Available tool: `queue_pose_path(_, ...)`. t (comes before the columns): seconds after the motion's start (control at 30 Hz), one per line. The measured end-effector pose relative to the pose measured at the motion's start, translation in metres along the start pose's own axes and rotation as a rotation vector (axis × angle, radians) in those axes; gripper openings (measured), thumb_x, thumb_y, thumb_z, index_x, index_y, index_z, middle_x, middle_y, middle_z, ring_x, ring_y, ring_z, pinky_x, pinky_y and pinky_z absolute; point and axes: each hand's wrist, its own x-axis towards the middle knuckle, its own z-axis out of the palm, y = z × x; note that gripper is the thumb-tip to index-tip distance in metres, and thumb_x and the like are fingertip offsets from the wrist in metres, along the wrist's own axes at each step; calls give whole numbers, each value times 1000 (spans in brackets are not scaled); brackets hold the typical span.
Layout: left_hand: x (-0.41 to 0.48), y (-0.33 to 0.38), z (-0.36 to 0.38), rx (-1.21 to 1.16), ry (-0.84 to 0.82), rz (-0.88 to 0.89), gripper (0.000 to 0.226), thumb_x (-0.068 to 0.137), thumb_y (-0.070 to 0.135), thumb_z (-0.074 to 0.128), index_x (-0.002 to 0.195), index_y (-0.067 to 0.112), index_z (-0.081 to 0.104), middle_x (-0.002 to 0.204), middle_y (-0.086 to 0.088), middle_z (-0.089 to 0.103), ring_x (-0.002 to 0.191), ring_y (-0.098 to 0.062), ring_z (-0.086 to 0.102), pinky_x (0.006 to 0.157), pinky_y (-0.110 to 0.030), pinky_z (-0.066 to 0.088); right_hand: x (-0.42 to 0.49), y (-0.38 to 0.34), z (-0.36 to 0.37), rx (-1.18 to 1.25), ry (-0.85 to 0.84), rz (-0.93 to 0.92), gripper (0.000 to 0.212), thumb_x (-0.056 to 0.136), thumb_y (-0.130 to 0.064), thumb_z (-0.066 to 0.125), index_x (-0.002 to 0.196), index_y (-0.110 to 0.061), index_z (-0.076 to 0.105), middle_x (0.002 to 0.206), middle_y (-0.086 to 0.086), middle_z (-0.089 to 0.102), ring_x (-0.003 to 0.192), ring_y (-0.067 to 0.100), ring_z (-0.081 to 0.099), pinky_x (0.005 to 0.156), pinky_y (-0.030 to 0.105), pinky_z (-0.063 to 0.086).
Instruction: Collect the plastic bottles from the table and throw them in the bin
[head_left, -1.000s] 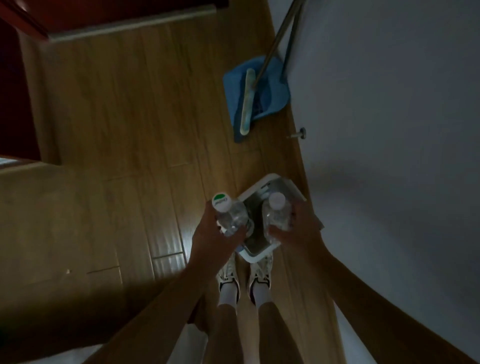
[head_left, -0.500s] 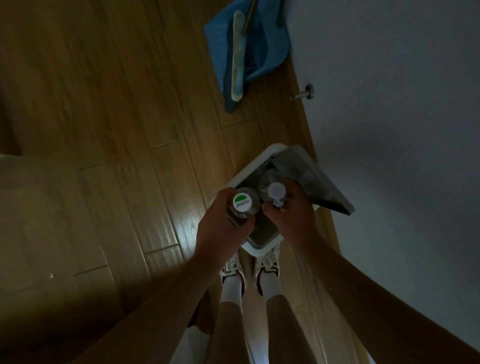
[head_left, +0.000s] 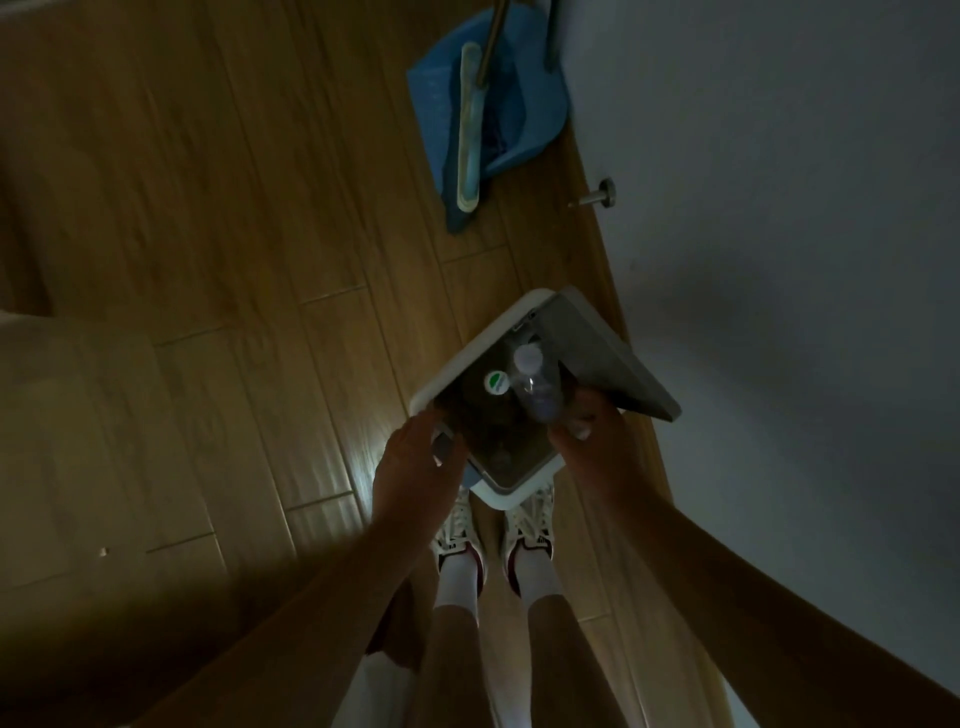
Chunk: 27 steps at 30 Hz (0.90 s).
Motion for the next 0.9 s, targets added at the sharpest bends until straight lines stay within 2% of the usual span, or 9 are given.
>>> queue_pose_path(0.07,-9,-9,-6,30,-17,-35,33,100,42,53,128,25,61,122,11,64,111,-7,59,91,-28,49,-6,0,-5,2,-58,42,15,87,-10,65,101,-8,59,92,2,63,82,12,61,74,32,49)
queue_pose_path(0.17,-27,-24,-20,92,-82,-108,32,99,42,54,126,27,63,124,10,66,109,-10,64,92,-34,54,-18,-3,-15,-40,-189,56,8,94,-9,60,101,-11,57,88,-10,56,77,0,53,74,28,43)
queue_pose_path(0.3,-58,-34,-54,17,-125,-267,18,100,35,53,110,29,67,105,1,71,81,-13,67,65,-28,52,-49,-13,-43,-97,-318,121,24,98,-9,55,121,-4,59,105,-9,51,101,9,56,80,12,40)
queue_pose_path(0.4,-95,-37,-85,-34,-93,-277,14,101,32,53,108,28,65,101,0,68,74,-13,64,63,-26,49,-83,-32,-75,-95,-330,175,31,100,-9,52,129,1,58,110,5,58,111,25,57,92,27,45)
queue_pose_path(0.5,-147,-29,-119,-109,-74,-280,11,100,29,55,98,30,66,95,-5,70,75,-17,65,62,-28,50,-124,-64,-107,-135,-359,188,32,102,-13,48,126,5,59,117,16,60,85,12,58,66,10,45)
queue_pose_path(0.57,-185,-16,-141,-137,-81,-265,13,101,29,54,98,33,65,95,-4,70,73,-16,65,58,-25,48,-141,-70,-125,-155,-328,177,34,103,-13,46,126,10,57,120,20,62,98,26,63,66,11,47)
queue_pose_path(0.67,-233,-1,-170,-189,-17,-245,10,91,46,55,88,48,64,93,-1,70,77,-19,64,67,-34,51,-169,-85,-147,-196,-324,161,38,102,-23,47,132,-1,56,131,20,61,119,35,58,95,31,48)
queue_pose_path(0.73,-263,4,-183,-244,49,-226,13,80,58,53,85,54,65,88,1,71,76,-20,66,69,-38,53,-192,-99,-158,-199,-343,131,37,101,-30,47,130,-9,58,128,13,63,113,30,60,97,38,48)
queue_pose_path(0.9,-324,20,-202,-285,168,-170,11,100,36,54,99,38,65,101,-1,72,96,-19,69,84,-41,57,-238,-137,-173,-292,-360,-10,31,97,-30,52,123,-16,62,120,5,64,110,23,61,96,38,49)
